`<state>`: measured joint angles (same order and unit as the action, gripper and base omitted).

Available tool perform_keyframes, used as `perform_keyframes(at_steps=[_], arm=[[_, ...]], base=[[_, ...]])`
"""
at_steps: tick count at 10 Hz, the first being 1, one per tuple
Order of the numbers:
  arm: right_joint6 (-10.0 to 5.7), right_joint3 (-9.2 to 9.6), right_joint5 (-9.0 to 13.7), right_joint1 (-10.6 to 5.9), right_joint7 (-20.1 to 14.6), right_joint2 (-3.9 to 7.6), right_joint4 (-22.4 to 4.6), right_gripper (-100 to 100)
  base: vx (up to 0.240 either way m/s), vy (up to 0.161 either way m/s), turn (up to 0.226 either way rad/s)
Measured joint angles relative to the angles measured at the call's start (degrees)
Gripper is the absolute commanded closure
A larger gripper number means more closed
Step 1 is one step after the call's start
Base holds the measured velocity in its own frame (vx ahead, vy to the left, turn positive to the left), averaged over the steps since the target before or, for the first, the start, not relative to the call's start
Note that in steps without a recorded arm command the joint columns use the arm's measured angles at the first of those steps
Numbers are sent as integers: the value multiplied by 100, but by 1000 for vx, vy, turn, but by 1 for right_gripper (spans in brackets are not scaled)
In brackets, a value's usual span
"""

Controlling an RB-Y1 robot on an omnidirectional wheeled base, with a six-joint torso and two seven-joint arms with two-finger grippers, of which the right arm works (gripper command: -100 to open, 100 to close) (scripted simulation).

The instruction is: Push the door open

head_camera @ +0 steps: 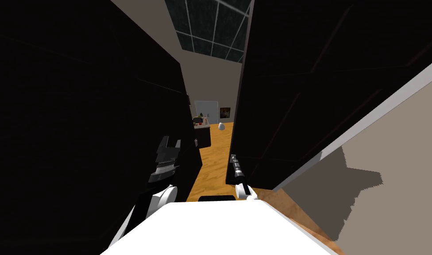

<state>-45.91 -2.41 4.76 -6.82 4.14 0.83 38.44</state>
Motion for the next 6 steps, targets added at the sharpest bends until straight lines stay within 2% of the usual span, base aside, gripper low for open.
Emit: perform_keyframes(at_steps=[2,3,5,6], arm=[[5,3,-1,9,1,-3,-8,100],[6,3,-1,11,1,-3,-9,100],[-17,27,21,24,18,16,-122,100],[30,40,29,76,42,18,-27,100]], base=[[-3,0,-1],[98,1,-45],[183,-13,-68],[178,0,-67]])
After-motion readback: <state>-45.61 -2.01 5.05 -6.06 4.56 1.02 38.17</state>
